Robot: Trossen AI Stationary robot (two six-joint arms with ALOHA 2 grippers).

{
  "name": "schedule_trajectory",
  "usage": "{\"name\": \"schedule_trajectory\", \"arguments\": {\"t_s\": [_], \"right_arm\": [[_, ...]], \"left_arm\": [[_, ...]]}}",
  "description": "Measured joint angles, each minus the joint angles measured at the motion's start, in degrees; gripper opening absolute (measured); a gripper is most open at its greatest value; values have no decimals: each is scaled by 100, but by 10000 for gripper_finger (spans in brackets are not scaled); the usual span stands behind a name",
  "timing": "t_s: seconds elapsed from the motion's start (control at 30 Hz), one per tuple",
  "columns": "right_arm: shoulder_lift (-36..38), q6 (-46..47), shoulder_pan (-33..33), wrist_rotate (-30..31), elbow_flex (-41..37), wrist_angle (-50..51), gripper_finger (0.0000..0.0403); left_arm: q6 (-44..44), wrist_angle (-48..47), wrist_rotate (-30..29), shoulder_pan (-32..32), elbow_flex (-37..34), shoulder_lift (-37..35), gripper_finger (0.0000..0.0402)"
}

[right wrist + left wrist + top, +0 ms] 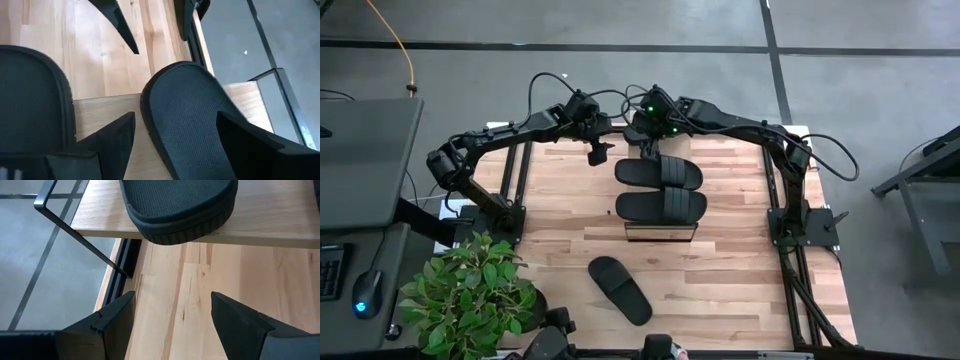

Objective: Pick and place slides into the shelf
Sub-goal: Put the black slipper on the shelf

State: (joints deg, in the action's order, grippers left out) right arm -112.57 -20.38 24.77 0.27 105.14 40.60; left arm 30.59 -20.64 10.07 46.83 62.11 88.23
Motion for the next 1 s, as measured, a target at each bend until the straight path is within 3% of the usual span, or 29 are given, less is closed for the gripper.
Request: {"name": "schedule_trajectory", "arguments": {"t_s": [0.33,0.67,1.0], "right_arm": [[-317,-27,72,167,2,-56,270],[-426,-114,156,918,205,-56,270],[-413,-153,343,820,448,-162,270]], "left_arm": [[-14,-4,1,-2,0,0,241],[-24,-8,61,0,0,0,241],[-26,-103,61,0,0,0,241]]}}
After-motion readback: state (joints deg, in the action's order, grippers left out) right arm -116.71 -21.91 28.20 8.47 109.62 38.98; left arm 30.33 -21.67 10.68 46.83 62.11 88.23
